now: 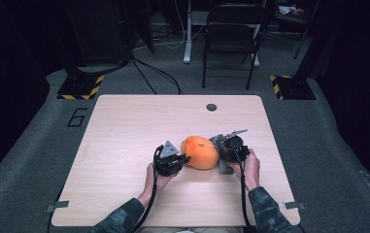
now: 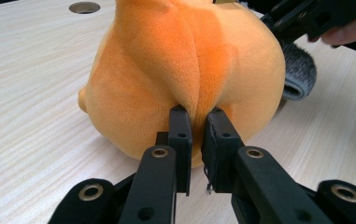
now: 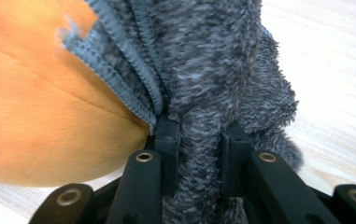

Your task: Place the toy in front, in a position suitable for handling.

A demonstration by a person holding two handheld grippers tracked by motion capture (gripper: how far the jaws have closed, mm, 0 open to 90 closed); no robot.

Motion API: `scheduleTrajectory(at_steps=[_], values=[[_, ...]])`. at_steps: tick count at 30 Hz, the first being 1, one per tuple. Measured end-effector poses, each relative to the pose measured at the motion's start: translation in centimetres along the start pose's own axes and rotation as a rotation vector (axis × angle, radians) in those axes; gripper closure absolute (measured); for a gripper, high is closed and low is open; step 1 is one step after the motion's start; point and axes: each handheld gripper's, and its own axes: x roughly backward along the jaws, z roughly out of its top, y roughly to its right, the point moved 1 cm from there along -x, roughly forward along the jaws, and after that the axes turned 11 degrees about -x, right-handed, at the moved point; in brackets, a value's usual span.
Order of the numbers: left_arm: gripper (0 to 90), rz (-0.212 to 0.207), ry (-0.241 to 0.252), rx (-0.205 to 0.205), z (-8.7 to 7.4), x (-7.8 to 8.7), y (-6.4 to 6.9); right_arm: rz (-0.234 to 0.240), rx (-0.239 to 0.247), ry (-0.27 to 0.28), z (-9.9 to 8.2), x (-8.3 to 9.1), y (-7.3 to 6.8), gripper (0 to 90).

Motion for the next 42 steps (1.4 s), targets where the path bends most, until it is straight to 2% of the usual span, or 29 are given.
scheduleTrajectory(at_steps=[3, 5, 7, 9, 12, 15, 19, 20, 23, 25, 27, 30, 34, 38, 42], values=[[82.1, 0.009, 0.008, 0.0, 0.0, 0.0, 0.0, -0.008, 0.004, -0.003, 0.1, 0.1, 0.3, 73.2], [82.1, 0.007, 0.007, -0.001, 0.0, 0.0, -0.1, -0.02, -0.001, 0.009, 0.4, 0.7, 0.3, 73.3], [82.1, 0.006, 0.007, 0.0, -0.1, 0.0, -0.1, -0.017, -0.004, 0.042, 0.8, 1.9, 0.2, 73.4], [82.1, 0.004, 0.006, 0.006, -0.1, 0.0, -0.1, -0.016, 0.014, 0.099, 1.3, 3.5, -0.1, 73.4], [82.0, 0.007, 0.008, 0.0, -0.1, 0.0, -0.1, 0.013, 0.034, 0.15, 1.8, 5.9, -1.4, 73.4], [81.8, 0.009, 0.009, 0.0, -0.1, 0.0, -0.1, 0.075, 0.074, 0.144, 1.7, 7.0, -3.0, 73.4], [81.4, 0.011, 0.012, 0.005, -0.1, 0.0, -0.2, 0.087, 0.13, 0.086, 1.1, 5.8, -4.7, 73.4], [81.0, 0.011, 0.013, 0.006, -0.1, 0.0, -0.2, 0.075, 0.137, 0.08, 1.0, 5.4, -4.9, 73.5], [78.4, 0.015, 0.022, 0.007, -0.1, 0.0, -0.2, 0.062, 0.138, 0.097, 0.8, 4.8, -4.7, 73.5], [72.0, 0.025, 0.02, -0.005, -0.1, 0.0, -0.2, 0.061, 0.126, 0.112, 0.8, 4.7, -4.4, 73.5], [63.0, 0.03, 0.0, -0.008, -0.1, 0.0, -0.1, 0.04, 0.12, 0.124, 0.8, 4.5, -4.2, 73.5], [51.5, 0.054, -0.023, -0.024, -0.1, -0.3, 0.0, 0.043, 0.105, 0.137, 1.0, 4.2, -3.7, 73.5], [44.7, 0.078, -0.027, -0.043, -0.2, -0.8, 0.2, 0.053, 0.098, 0.144, 1.1, 4.0, -3.4, 73.5], [44.3, 0.098, -0.017, -0.069, -0.4, -1.2, 0.1, 0.079, 0.115, 0.147, 1.1, 3.9, -3.4, 73.6], [56.9, 0.105, -0.009, -0.101, -0.7, -1.3, 0.2, 0.092, 0.125, 0.16, 1.2, 3.8, -3.4, 73.6]])
